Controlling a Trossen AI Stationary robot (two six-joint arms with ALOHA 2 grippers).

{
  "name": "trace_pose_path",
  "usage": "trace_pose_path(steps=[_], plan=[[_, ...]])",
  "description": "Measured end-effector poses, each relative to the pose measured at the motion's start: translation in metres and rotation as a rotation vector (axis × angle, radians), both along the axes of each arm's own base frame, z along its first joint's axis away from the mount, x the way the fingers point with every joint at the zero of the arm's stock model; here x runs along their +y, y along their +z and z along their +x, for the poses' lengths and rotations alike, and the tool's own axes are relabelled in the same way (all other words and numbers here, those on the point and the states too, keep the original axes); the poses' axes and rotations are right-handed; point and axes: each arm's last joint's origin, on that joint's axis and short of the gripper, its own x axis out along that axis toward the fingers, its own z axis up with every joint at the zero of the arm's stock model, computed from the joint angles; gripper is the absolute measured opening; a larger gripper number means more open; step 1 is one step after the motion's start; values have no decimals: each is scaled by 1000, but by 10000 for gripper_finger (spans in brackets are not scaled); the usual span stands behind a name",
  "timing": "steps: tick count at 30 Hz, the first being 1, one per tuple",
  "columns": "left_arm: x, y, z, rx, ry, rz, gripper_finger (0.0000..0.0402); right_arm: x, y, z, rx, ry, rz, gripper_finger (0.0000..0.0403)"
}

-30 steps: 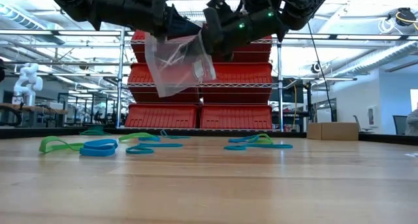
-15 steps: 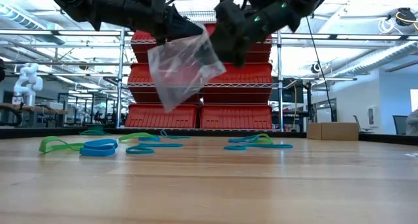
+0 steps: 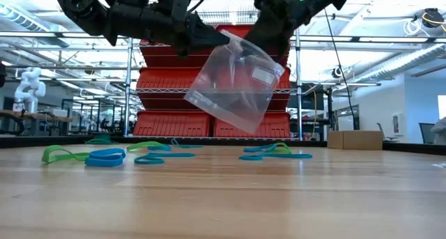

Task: Sort rubber bands
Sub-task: Open the top zip bag, then put the right long blue rubber band into the top zip bag

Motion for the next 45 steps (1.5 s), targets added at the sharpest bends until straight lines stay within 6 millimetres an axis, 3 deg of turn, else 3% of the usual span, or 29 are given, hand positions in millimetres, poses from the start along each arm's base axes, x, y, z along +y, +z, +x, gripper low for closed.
trace_pose_path(steps=[10, 14, 20, 29, 36, 45], plan=[[12, 2, -4, 18, 36, 27, 0, 4, 36, -36, -47, -36, -108, 183], [20, 2, -5, 23, 65, 29, 0, 15, 33, -43, 24, 9, -94, 183], [31, 1, -7, 29, 104, 28, 0, 42, 4, -33, 219, 65, -7, 183], [42, 0, -10, 45, 140, 27, 0, 69, -67, 13, 409, 105, 34, 183], [43, -3, -11, 79, 142, 38, 0, 62, -121, 35, 525, 67, -23, 183], [43, -4, -11, 81, 142, 39, 0, 51, -151, 42, 602, 56, -23, 183]])
